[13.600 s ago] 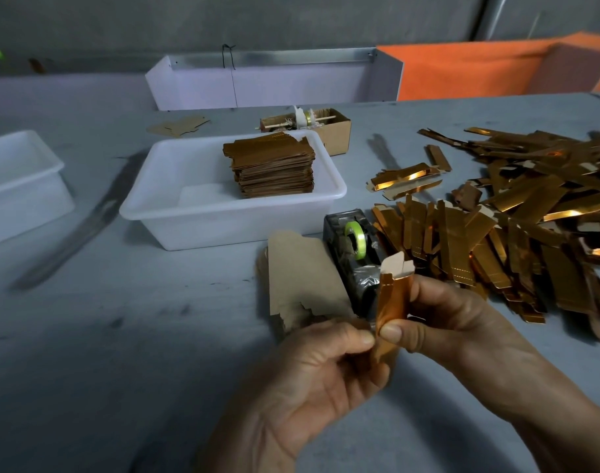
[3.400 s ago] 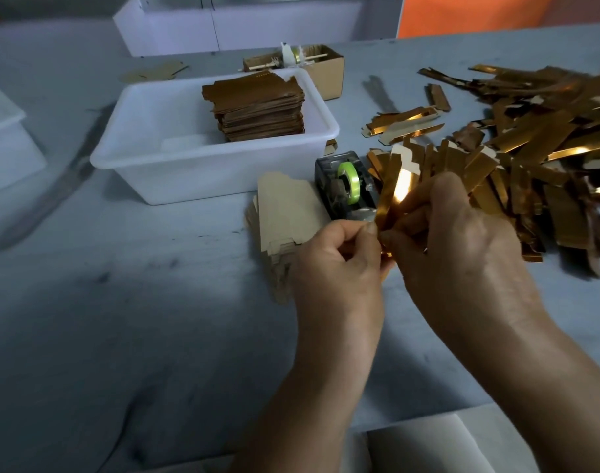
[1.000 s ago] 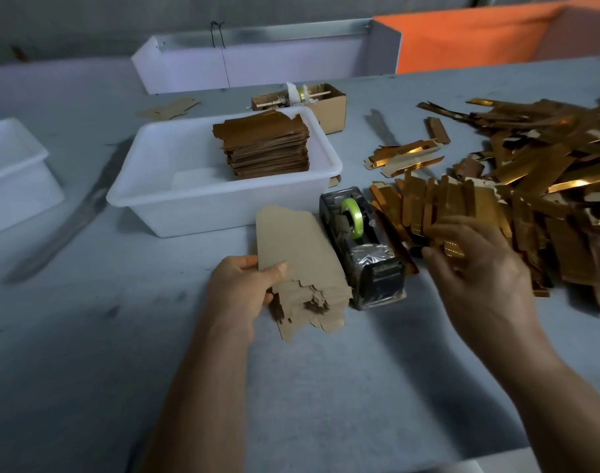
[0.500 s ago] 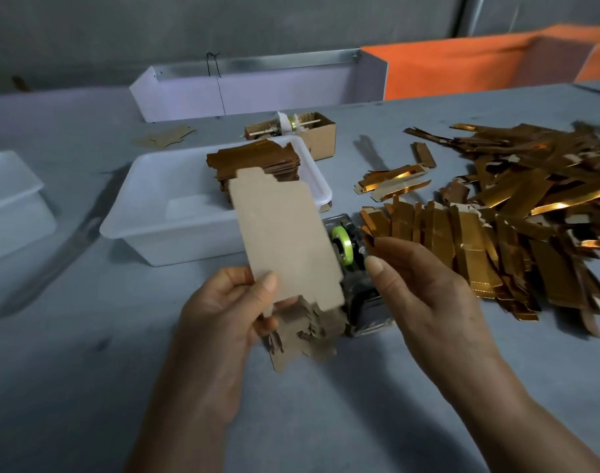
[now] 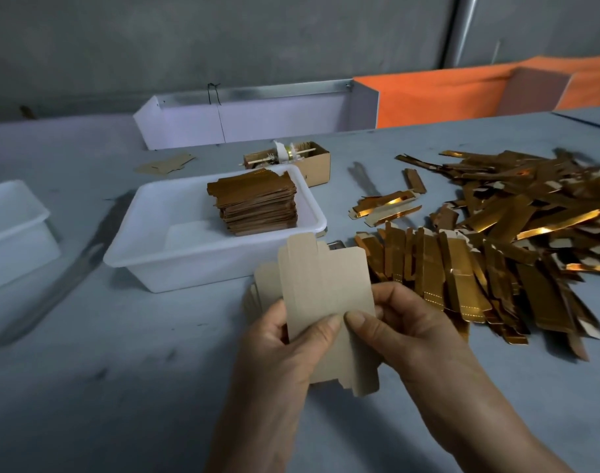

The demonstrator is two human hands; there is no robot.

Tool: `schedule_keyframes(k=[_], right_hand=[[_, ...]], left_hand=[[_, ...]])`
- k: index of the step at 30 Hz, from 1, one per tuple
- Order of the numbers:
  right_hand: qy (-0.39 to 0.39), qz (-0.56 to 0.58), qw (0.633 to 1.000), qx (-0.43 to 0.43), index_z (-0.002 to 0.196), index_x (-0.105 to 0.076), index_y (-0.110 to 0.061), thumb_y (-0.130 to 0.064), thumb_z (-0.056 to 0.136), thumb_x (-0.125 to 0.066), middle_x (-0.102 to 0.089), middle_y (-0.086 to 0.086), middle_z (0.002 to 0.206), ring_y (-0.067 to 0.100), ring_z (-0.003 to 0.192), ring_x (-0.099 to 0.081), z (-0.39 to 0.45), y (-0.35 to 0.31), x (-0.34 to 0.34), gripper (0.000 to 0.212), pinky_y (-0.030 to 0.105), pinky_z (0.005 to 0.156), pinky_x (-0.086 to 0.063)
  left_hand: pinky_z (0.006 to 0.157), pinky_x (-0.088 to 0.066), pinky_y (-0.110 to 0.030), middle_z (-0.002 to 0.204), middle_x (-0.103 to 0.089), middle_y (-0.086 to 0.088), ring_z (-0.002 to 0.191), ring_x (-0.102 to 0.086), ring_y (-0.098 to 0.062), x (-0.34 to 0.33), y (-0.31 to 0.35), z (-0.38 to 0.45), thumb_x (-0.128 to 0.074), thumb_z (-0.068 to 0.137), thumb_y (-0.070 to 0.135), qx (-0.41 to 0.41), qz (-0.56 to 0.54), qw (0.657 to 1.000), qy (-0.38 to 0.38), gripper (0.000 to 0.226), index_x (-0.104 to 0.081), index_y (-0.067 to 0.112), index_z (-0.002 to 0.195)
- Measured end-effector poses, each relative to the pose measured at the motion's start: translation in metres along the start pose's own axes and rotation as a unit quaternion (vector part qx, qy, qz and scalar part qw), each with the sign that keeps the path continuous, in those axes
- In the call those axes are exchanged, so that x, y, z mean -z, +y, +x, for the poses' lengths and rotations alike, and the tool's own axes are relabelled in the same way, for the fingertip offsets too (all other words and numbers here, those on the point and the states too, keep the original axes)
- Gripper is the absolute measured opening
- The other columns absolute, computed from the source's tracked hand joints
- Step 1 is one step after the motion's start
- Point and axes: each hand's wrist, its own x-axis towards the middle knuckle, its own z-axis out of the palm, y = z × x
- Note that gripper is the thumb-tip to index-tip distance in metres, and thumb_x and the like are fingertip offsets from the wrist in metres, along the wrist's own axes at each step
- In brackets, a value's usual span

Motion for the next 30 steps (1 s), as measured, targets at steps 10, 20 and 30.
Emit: schedule_keyframes(k=[10,20,30], right_hand=[[0.004,-0.008,1.0,0.013,0.078,-0.069,-0.024,-0.017,0.081,-0.064,-0.064,-0.001,0.072,-0.002,0.064,-0.06,0.004,-0.003,0.0,0.009,0.008,0.053,-0.045],[-0.009,-0.029,1.0,-0.003,0.078,-0.072,-0.028,-0.033,0.065,-0.061,-0.068,-0.001,0.081,0.009,0.077,-0.064,0.001,0.003,0.009,0.018,0.016,0.06,-0.055],[0.027,-0.06,0.998,0.014,0.077,-0.071,-0.03,-0.037,0.065,-0.058,-0.069,-0.012,0.082,0.003,0.076,-0.062,-0.002,0.013,0.013,0.019,0.024,0.065,-0.048]], left_hand=[[0.062,-0.058,-0.039,0.085,-0.075,-0.01,0.079,-0.071,-0.031,-0.001,0.003,0.005,-0.074,0.071,0.019,0.016,-0.044,0.999,0.004,0.021,-0.076,0.022,0.092],[0.074,-0.058,-0.041,0.085,-0.076,-0.001,0.083,-0.072,-0.024,0.0,-0.004,0.003,-0.072,0.061,0.035,0.017,-0.017,1.0,0.007,0.028,-0.076,0.029,0.089],[0.074,-0.058,-0.039,0.087,-0.076,0.0,0.086,-0.071,-0.022,-0.009,-0.012,0.0,-0.073,0.063,0.034,0.022,-0.008,0.999,0.022,0.03,-0.075,0.022,0.09]])
